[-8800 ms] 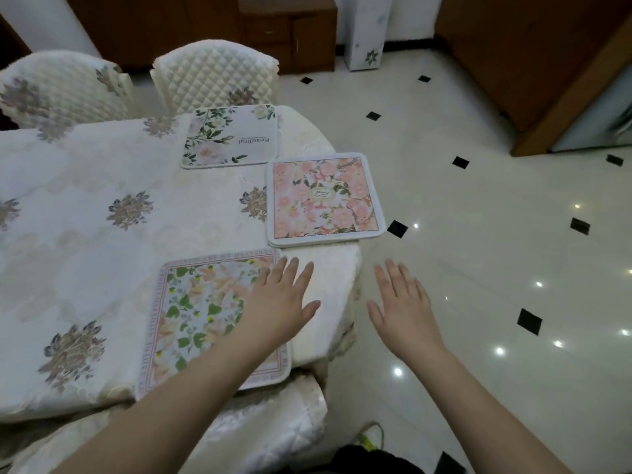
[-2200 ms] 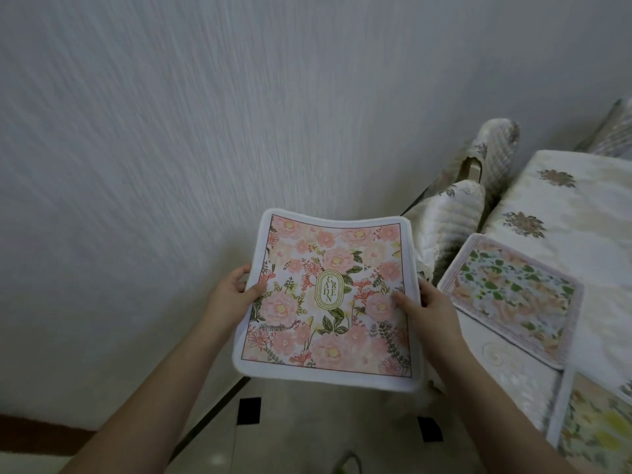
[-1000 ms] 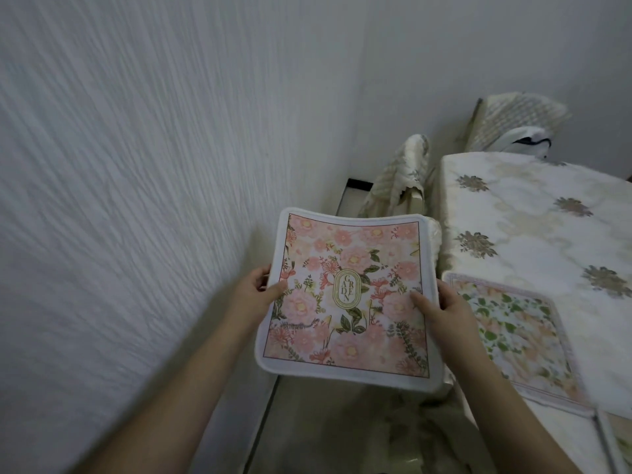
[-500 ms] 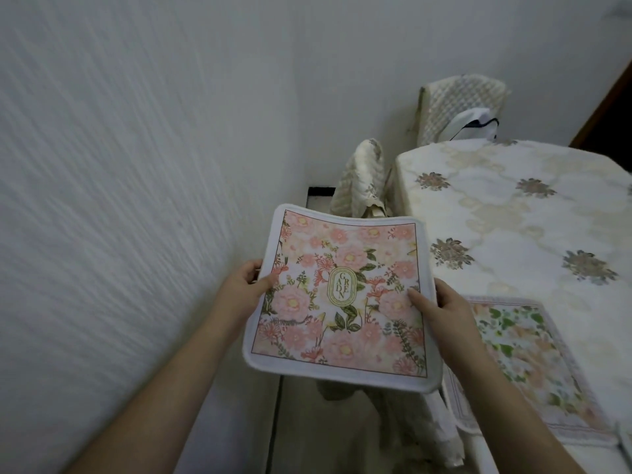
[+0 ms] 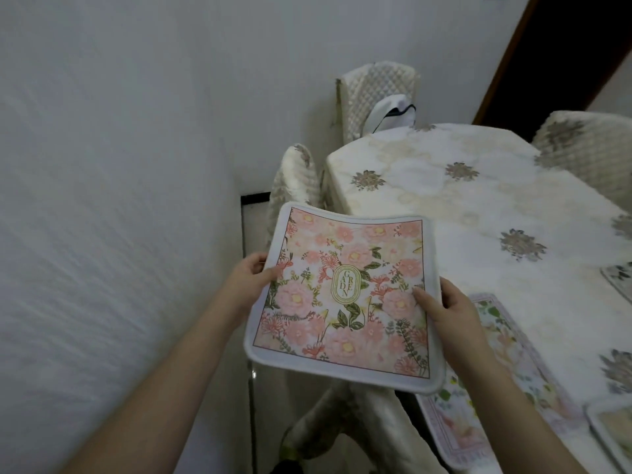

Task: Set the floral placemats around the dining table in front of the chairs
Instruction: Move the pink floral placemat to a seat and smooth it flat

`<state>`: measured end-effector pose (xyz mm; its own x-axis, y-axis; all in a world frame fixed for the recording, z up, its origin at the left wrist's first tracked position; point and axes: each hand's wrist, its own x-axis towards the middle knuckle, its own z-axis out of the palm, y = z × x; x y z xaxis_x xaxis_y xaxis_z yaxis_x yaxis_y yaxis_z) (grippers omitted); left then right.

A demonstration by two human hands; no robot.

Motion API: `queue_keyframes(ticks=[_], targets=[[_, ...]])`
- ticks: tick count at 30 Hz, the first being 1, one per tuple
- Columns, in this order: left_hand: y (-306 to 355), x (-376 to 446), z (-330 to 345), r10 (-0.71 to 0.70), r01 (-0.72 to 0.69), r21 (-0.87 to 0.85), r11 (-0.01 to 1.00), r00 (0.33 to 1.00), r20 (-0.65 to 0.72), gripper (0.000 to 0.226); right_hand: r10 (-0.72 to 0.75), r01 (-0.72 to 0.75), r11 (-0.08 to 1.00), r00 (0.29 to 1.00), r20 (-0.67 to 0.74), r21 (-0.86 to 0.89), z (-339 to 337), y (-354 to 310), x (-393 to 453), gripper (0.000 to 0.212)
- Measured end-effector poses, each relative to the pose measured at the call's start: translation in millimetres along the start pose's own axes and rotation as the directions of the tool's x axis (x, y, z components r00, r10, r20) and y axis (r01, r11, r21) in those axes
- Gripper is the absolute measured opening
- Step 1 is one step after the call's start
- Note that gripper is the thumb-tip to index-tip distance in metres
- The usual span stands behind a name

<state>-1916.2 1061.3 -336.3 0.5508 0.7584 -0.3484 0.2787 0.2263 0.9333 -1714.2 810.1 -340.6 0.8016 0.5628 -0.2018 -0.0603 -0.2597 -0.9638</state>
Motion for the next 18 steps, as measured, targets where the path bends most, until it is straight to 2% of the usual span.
queue_keyframes(ticks=[7,11,14,18], targets=[[28.9,93.5,40.6,-0.026,0.002,0.1,0.995,0.97,0.243,0.021,0.088,-0.085,0.996,0.971,-0.222,0.021,-6.6,13.5,31.3,0.025],[42.4,130.0,68.2,-0.065,0.001,0.169,0.986,0.925,0.375,0.022,0.138,-0.104,0.987,0.938,-0.317,0.123,-15.7,18.9,32.5,0.021],[44.6,145.3,88.7,-0.085,-0.017,0.237,0.971,0.906,0.416,0.023,0.15,-0.106,0.985,0.92,-0.363,0.139,-24.6,22.5,30.7,0.021],[41.8,152.4,109.6,-0.089,-0.014,0.242,0.97,0.909,0.408,0.013,0.143,-0.107,0.987,0.915,-0.378,0.116,-36.0,28.7,33.6,0.021]])
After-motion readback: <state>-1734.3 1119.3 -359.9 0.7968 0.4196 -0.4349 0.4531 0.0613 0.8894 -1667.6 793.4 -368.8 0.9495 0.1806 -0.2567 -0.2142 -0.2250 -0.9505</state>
